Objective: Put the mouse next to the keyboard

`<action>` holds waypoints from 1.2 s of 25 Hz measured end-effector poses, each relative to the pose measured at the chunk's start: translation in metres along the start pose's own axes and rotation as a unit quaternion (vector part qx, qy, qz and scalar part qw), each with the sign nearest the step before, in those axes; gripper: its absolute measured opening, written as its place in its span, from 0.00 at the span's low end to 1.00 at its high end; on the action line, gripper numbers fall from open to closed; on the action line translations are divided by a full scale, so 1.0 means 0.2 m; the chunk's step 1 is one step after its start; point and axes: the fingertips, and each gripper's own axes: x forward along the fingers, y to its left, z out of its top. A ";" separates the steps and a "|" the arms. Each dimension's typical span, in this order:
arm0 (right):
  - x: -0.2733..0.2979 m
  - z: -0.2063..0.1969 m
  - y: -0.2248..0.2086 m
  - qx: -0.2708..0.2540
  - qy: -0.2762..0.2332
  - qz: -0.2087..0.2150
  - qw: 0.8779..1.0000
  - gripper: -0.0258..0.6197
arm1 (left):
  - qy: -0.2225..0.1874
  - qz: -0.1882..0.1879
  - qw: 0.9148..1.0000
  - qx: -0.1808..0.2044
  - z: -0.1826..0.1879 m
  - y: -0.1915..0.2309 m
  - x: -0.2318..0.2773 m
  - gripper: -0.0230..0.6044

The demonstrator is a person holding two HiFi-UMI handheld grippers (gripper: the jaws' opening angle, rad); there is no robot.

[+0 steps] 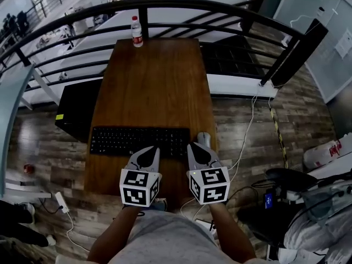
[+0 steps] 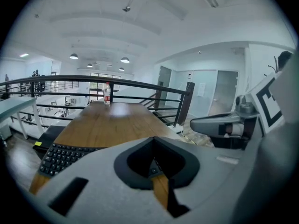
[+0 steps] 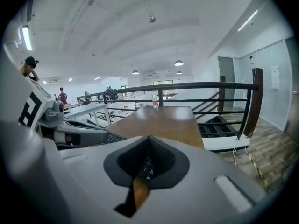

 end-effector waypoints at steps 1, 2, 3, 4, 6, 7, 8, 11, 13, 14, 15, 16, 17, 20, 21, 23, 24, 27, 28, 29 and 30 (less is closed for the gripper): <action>-0.02 0.01 0.02 -0.003 -0.003 0.005 1.000 0.06 | -0.004 0.001 1.000 0.000 0.00 -0.01 -0.02 0.04; -0.04 0.01 0.04 -0.006 -0.005 0.009 1.000 0.06 | -0.008 0.002 1.000 0.000 0.01 -0.02 -0.05 0.04; -0.07 0.01 0.07 -0.008 -0.008 0.014 1.000 0.06 | -0.011 0.004 1.000 0.000 0.01 -0.03 -0.07 0.04; -0.09 0.00 0.09 -0.010 -0.010 0.019 1.000 0.06 | -0.014 0.005 1.000 0.000 0.00 -0.04 -0.09 0.04; -0.13 0.00 0.13 -0.013 -0.016 0.028 0.999 0.06 | -0.019 0.008 1.000 0.000 -0.01 -0.05 -0.13 0.04; -0.15 0.00 0.15 -0.014 -0.019 0.032 0.999 0.06 | -0.021 0.010 1.000 0.000 -0.01 -0.06 -0.15 0.04; -0.17 -0.01 0.17 -0.016 -0.020 0.037 0.999 0.06 | -0.023 0.011 1.000 -0.001 -0.02 -0.07 -0.17 0.04; -0.22 -0.03 0.21 -0.018 -0.021 0.049 0.998 0.06 | -0.028 0.013 1.000 -0.002 -0.03 -0.10 -0.22 0.04; -0.25 -0.05 0.24 -0.019 -0.021 0.058 0.998 0.06 | -0.031 0.012 0.999 -0.002 -0.04 -0.12 -0.25 0.04; -0.26 -0.05 0.25 -0.020 -0.021 0.061 0.998 0.06 | -0.033 0.012 0.999 -0.002 -0.04 -0.13 -0.26 0.04; -0.27 -0.06 0.26 -0.021 -0.022 0.063 0.998 0.06 | -0.033 0.012 0.999 -0.001 -0.04 -0.14 -0.27 0.04; -0.28 -0.06 0.27 -0.022 -0.022 0.065 0.997 0.06 | -0.034 0.012 0.999 -0.001 -0.05 -0.14 -0.28 0.04; -0.29 -0.07 0.27 -0.022 -0.022 0.066 0.997 0.06 | -0.033 0.011 0.999 -0.001 -0.05 -0.15 -0.28 0.04; -0.31 -0.08 0.28 -0.021 -0.022 0.068 0.997 0.06 | -0.031 0.007 0.999 0.001 -0.07 -0.18 -0.29 0.04; -0.32 -0.08 0.28 -0.021 -0.022 0.068 0.997 0.06 | -0.030 0.005 1.000 0.001 -0.07 -0.19 -0.29 0.04; -0.33 -0.09 0.28 -0.019 -0.024 0.068 0.997 0.06 | -0.029 0.002 1.000 0.003 -0.08 -0.20 -0.29 0.04; -0.33 -0.09 0.28 -0.018 -0.025 0.068 0.997 0.06 | -0.028 0.001 1.000 0.004 -0.08 -0.21 -0.29 0.04; -0.34 -0.09 0.27 -0.016 -0.025 0.067 0.997 0.06 | -0.025 -0.003 1.000 0.006 -0.09 -0.23 -0.29 0.04; -0.34 -0.10 0.27 -0.016 -0.024 0.067 0.997 0.06 | -0.025 -0.004 1.000 0.006 -0.09 -0.23 -0.29 0.04; -0.33 -0.10 0.27 -0.016 -0.023 0.067 0.997 0.06 | -0.024 -0.005 1.000 0.007 -0.09 -0.23 -0.28 0.04; -0.33 -0.10 0.27 -0.016 -0.022 0.067 0.997 0.06 | -0.025 -0.006 1.000 0.008 -0.09 -0.23 -0.28 0.04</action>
